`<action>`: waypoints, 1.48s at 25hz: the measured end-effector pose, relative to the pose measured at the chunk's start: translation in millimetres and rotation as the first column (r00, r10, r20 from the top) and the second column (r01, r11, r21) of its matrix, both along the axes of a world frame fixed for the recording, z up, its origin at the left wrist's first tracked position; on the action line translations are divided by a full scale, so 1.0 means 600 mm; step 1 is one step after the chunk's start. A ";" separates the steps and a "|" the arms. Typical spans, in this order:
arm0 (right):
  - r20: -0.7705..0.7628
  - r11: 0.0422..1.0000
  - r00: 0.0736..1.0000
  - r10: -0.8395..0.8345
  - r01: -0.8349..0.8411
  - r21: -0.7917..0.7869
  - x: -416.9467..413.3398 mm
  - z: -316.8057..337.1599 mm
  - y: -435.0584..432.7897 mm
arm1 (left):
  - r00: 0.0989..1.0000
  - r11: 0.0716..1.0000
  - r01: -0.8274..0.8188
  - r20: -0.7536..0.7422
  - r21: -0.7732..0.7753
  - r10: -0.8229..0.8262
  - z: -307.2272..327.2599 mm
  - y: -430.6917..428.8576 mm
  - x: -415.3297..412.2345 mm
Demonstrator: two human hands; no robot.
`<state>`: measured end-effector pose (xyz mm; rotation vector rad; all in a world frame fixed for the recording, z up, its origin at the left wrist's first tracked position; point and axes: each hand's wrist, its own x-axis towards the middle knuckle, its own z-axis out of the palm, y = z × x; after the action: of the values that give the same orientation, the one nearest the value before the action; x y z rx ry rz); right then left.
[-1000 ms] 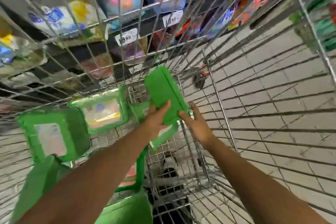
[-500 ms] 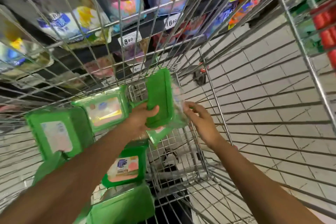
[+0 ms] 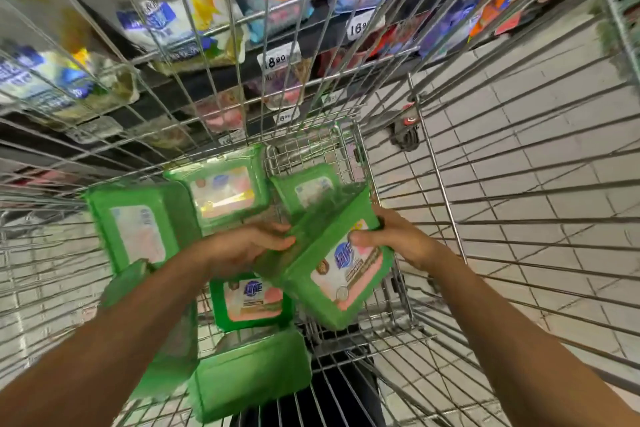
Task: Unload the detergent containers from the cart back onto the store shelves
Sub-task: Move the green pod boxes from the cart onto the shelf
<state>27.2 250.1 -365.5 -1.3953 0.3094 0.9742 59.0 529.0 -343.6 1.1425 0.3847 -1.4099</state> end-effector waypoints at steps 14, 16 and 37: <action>-0.001 0.843 0.847 -0.531 0.529 -0.097 -0.090 0.072 0.096 | 0.772 0.754 -0.626 0.290 0.198 0.566 0.093 -0.075 -0.112; 0.038 0.841 0.846 -0.532 0.533 -0.091 -0.091 0.112 0.113 | 0.768 0.743 -0.632 0.305 0.219 0.563 0.131 -0.060 -0.109; 0.517 0.974 0.831 -0.205 0.121 0.192 -0.132 0.637 0.204 | 0.168 0.377 -0.871 0.529 -0.316 0.832 0.621 0.046 -0.292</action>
<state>-52.1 372.3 16.5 -1.4119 -0.0666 0.4241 -116.4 556.8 29.2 1.0566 0.4763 0.0732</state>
